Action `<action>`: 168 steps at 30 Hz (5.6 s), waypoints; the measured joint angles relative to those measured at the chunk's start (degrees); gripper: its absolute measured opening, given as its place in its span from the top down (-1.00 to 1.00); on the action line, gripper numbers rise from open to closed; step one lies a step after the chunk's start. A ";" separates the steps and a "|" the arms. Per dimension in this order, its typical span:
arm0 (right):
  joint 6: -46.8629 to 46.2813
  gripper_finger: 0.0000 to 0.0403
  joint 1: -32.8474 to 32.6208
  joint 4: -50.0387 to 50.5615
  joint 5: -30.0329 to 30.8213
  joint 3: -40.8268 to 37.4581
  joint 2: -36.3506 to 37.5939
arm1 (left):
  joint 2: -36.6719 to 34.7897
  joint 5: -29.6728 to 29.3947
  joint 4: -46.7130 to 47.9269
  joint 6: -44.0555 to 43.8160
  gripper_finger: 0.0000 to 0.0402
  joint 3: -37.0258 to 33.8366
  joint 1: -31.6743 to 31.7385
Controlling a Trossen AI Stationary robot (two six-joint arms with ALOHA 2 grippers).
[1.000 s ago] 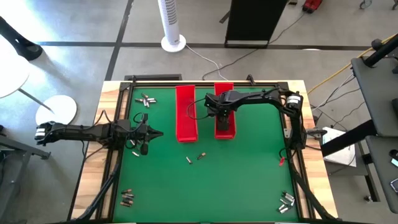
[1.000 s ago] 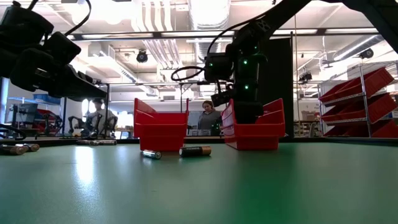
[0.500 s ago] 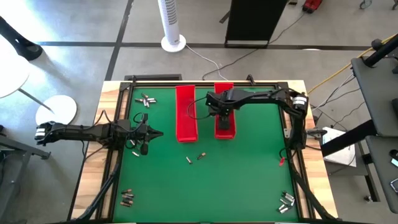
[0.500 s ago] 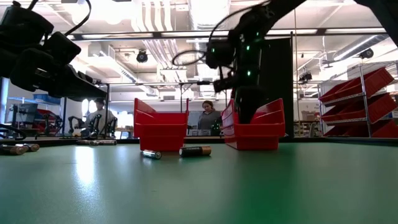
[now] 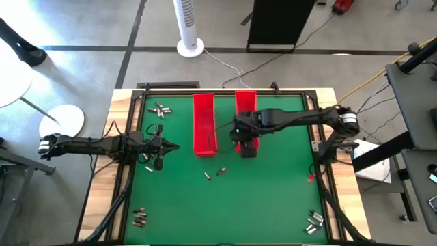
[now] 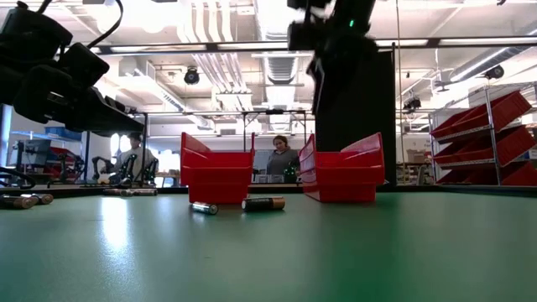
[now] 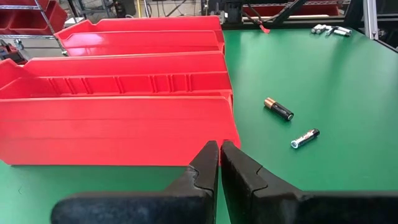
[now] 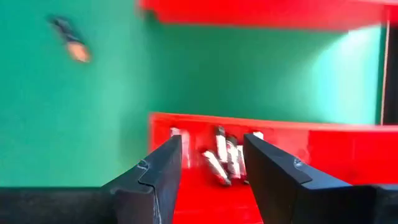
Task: Sort batteries
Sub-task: Put the silver battery into the right red bin
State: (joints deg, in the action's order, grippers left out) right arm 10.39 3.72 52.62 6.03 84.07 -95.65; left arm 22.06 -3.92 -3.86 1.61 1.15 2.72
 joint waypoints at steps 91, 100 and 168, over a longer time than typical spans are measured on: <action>-29.87 0.86 -25.11 -37.11 5.03 -3.01 -24.57 | 0.00 -0.01 0.00 0.00 1.00 -0.01 0.00; -29.76 0.86 -26.34 -25.79 2.94 -6.15 -18.97 | -0.02 0.00 0.00 0.00 1.00 0.00 0.00; -28.86 0.83 -23.26 -64.81 13.42 -39.20 -7.01 | -0.02 -0.01 -0.19 0.00 1.00 0.01 0.00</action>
State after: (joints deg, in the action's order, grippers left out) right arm -18.47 -19.55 -12.19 19.44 44.87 -102.66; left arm 22.04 -3.92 -4.05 1.61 1.16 2.72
